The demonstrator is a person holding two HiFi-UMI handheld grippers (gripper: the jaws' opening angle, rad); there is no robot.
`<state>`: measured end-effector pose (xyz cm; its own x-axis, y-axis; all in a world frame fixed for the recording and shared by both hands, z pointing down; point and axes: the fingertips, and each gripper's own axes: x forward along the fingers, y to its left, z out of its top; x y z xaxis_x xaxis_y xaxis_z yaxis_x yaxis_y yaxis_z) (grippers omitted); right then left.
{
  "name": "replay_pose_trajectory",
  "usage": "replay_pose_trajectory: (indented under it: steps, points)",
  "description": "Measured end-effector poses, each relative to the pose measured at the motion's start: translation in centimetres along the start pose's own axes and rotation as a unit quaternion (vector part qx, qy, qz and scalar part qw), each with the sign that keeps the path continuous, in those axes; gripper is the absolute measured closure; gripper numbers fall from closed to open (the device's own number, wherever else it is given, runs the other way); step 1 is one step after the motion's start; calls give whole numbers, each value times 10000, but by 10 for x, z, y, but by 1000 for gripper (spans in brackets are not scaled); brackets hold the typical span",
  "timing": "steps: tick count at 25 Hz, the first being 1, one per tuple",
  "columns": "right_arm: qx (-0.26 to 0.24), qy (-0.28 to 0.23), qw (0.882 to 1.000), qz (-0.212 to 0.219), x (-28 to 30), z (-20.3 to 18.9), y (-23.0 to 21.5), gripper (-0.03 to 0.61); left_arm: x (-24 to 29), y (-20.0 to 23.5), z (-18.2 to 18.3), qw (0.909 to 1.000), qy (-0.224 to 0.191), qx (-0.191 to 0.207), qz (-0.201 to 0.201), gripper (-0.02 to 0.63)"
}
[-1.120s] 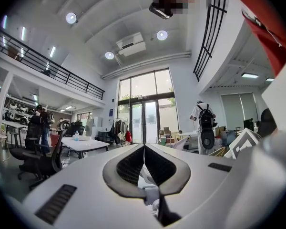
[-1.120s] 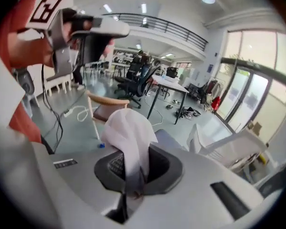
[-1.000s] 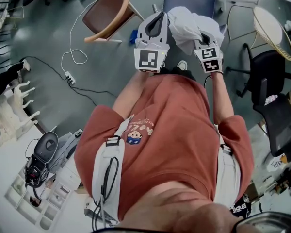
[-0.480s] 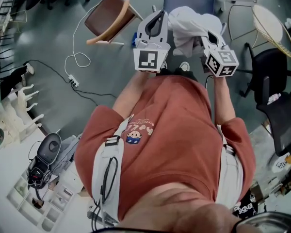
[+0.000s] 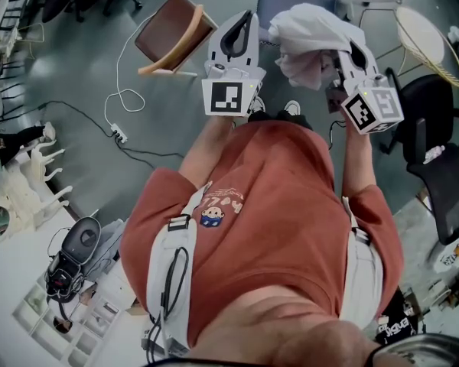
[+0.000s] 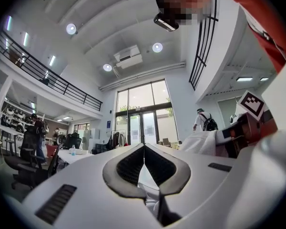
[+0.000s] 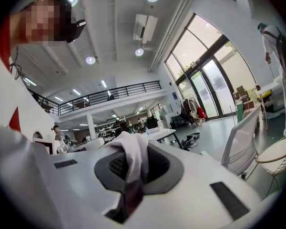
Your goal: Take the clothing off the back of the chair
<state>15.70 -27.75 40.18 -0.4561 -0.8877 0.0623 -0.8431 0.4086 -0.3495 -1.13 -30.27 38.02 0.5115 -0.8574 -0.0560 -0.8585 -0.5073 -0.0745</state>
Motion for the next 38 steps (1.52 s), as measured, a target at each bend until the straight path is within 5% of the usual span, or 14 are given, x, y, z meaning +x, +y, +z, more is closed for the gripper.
replay_pose_trajectory:
  steps: [9, 13, 17, 22, 38]
  points:
    - [-743, -1263, 9880, -490, -22, 116, 14, 545, 8, 16, 74, 9977, -651, -85, 170, 595]
    - [-1375, -1822, 9704, -791, -34, 171, 27, 545, 11, 30, 103, 9969, -702, -55, 349, 595]
    - [-2011, -2317, 9396, -1515, -55, 208, 28, 543, 10, 41, 134, 9947, -844, 109, 574, 595]
    - [-2328, -2416, 9179, -2119, -67, 226, 20, 543, 11, 51, 152, 9926, -800, 464, 783, 595]
    - [-2212, -2027, 9275, -2229, -57, 217, 3, 545, 15, 49, 167, 9935, -847, 337, 678, 595]
